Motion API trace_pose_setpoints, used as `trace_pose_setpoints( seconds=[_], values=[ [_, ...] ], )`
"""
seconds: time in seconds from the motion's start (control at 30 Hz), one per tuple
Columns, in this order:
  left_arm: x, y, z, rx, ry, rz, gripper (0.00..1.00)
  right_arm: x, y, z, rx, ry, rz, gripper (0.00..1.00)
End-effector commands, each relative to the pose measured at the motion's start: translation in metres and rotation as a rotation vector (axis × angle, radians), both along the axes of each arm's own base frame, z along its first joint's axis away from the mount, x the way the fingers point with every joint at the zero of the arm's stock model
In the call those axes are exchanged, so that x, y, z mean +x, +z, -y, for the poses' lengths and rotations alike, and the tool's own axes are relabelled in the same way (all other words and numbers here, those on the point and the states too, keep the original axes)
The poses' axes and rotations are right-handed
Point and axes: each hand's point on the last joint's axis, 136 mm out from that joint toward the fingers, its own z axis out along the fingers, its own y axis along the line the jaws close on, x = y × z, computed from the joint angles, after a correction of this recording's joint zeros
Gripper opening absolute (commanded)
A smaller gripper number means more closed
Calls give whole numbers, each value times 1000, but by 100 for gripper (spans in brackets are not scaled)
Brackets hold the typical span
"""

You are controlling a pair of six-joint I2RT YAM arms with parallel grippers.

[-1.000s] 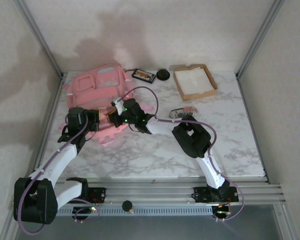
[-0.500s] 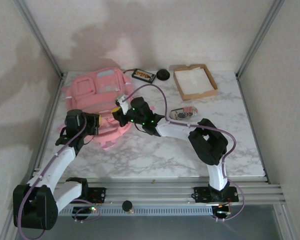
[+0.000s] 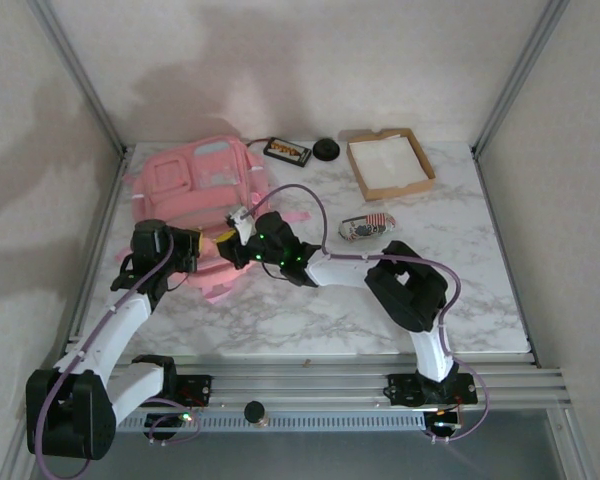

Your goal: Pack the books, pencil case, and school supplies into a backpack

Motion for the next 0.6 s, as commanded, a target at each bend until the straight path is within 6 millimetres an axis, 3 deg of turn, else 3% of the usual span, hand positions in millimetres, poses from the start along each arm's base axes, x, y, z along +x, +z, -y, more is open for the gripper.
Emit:
trace_pose_setpoints(
  seconds=[0.0, 0.17, 0.3, 0.43, 0.57],
  values=[
    [6, 34, 9, -11, -60, 97, 0, 15, -5, -6, 20, -22, -29, 15],
    [7, 33, 10, -12, -63, 97, 0, 11, -20, -8, 14, 3, -42, 18],
    [7, 33, 10, -14, -61, 95, 0, 14, -19, -14, 5, 2, -32, 22],
    [8, 33, 11, -17, -62, 97, 0, -4, -4, 1, 50, -33, -10, 26],
    [10, 32, 10, -12, -66, 95, 0, 1, -20, 6, 24, -78, -49, 27]
  ],
)
